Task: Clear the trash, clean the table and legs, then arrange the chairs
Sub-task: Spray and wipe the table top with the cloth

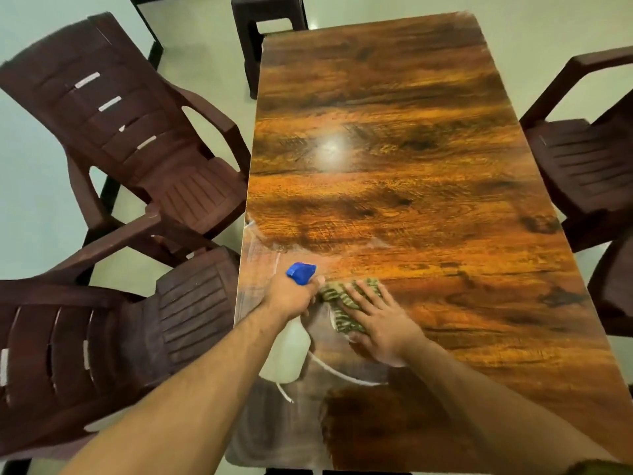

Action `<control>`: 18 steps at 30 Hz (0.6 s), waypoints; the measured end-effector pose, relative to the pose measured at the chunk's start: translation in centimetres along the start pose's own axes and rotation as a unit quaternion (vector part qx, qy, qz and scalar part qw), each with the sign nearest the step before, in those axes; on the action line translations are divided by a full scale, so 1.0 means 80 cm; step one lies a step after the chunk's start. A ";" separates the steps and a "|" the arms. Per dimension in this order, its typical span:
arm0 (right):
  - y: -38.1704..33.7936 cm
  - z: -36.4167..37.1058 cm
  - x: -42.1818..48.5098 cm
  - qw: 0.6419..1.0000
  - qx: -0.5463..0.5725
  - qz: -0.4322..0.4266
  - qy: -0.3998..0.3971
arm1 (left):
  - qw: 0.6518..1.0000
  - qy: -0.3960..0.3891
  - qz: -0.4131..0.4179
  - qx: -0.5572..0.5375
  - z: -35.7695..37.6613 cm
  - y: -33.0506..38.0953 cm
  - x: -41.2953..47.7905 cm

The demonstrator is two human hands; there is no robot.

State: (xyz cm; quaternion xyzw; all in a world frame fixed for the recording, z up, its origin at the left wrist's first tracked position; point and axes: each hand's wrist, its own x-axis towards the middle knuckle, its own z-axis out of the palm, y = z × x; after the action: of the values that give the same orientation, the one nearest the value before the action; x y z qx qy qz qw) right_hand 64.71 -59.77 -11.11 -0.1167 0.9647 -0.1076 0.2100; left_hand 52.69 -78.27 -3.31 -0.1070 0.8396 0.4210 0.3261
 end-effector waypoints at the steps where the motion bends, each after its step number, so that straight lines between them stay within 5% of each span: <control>1: 0.020 -0.003 -0.006 0.999 -0.006 0.053 0.010 | 1.000 -0.002 -0.005 -0.013 -0.003 -0.003 -0.001; 3: 0.057 -0.019 0.007 0.969 0.015 0.240 0.053 | 0.999 0.000 -0.015 -0.028 -0.008 -0.009 -0.002; 5: 0.071 -0.041 0.046 0.900 0.089 0.418 0.091 | 0.999 0.001 -0.024 -0.033 -0.015 -0.013 -0.002; 7: 0.050 -0.061 0.097 0.858 0.145 0.486 0.084 | 0.999 0.003 -0.030 -0.037 -0.023 -0.015 0.000; 9: 0.007 -0.058 0.133 0.911 0.105 0.392 0.068 | 0.999 0.011 -0.030 -0.040 -0.031 -0.015 0.005; 11: -0.043 -0.038 0.146 0.980 0.030 0.186 0.056 | 0.999 0.017 -0.027 -0.032 -0.037 -0.015 0.013; 14: -0.059 -0.012 0.125 0.999 -0.008 -0.026 0.025 | 1.000 0.014 -0.018 -0.007 -0.040 -0.008 0.022; 16: -0.037 -0.012 0.114 0.998 -0.018 -0.031 0.042 | 0.999 0.025 -0.010 0.035 -0.042 -0.007 0.030; 18: -0.014 -0.020 0.117 0.994 -0.015 0.074 0.079 | 0.995 0.063 -0.006 0.079 -0.051 -0.007 0.038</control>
State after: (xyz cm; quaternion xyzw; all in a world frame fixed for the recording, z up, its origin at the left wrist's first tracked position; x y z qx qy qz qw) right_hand 55.98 -63.15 -12.98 -0.0395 0.9858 -0.0858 0.1385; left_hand 48.75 -81.51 -3.82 -0.1121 0.8882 0.3444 0.2828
